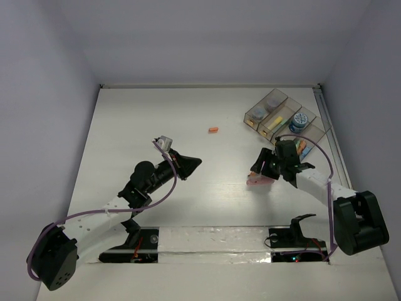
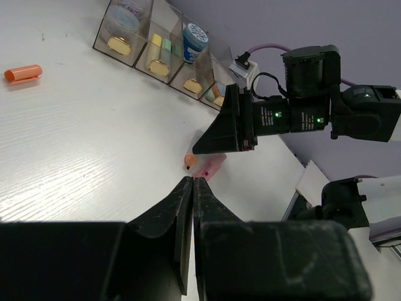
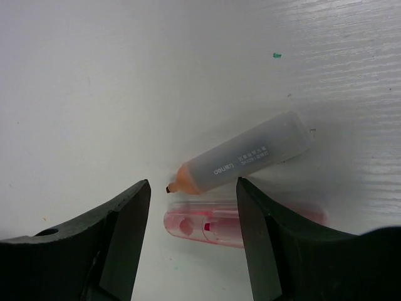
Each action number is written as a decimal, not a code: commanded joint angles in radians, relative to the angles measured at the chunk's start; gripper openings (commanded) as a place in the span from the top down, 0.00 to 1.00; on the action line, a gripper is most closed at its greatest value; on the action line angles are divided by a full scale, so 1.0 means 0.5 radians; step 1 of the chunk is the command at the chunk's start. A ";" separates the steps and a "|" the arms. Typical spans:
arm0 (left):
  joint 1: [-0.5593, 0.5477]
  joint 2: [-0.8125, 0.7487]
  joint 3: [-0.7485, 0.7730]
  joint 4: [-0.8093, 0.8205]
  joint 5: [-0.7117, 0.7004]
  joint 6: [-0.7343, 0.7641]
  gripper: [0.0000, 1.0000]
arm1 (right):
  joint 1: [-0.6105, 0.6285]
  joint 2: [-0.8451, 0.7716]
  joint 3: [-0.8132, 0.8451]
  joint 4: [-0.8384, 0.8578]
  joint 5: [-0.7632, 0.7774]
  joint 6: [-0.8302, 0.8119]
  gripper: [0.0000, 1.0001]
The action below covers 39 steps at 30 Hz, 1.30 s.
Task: Sort the stationery into containers
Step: Move the pen to the center of the board.
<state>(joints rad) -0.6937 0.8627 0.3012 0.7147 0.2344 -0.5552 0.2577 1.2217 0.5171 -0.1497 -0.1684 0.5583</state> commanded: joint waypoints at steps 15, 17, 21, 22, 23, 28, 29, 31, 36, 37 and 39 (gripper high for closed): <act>-0.008 -0.007 -0.004 0.108 0.004 0.021 0.98 | 0.211 0.437 0.220 0.128 0.352 -0.012 0.36; -0.008 -0.007 -0.004 0.105 0.001 0.024 0.98 | 0.285 0.569 0.336 0.058 0.496 -0.046 0.40; -0.008 -0.010 -0.001 0.098 -0.003 0.024 0.98 | 0.472 0.802 0.563 -0.096 0.707 -0.104 0.45; -0.008 -0.013 -0.001 0.095 -0.012 0.027 0.98 | 0.497 0.848 0.607 -0.130 0.748 -0.116 0.46; -0.008 -0.017 -0.001 0.089 -0.021 0.027 0.98 | 0.521 0.924 0.647 -0.182 0.812 -0.141 0.48; -0.008 -0.084 -0.007 0.028 -0.107 0.049 0.99 | 0.604 1.045 0.785 -0.250 0.910 -0.181 0.64; -0.008 -0.096 -0.007 0.010 -0.158 0.055 0.99 | 0.604 1.054 0.785 -0.259 0.920 -0.193 0.64; -0.008 -0.139 -0.004 -0.049 -0.220 0.061 0.99 | 0.623 1.060 0.773 -0.259 0.914 -0.211 0.60; -0.008 -0.188 -0.004 -0.125 -0.364 0.058 0.99 | 0.623 1.042 0.681 -0.170 0.754 -0.242 0.47; -0.008 -0.179 0.002 -0.132 -0.374 0.055 0.98 | 0.623 1.063 0.681 -0.167 0.733 -0.245 0.51; -0.008 -0.161 0.011 -0.147 -0.383 0.031 0.98 | 0.641 1.085 0.705 -0.188 0.723 -0.251 0.61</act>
<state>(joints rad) -0.6941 0.7853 0.3012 0.6376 0.0807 -0.5400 0.5705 1.7027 0.9134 -0.1345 0.2363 0.4431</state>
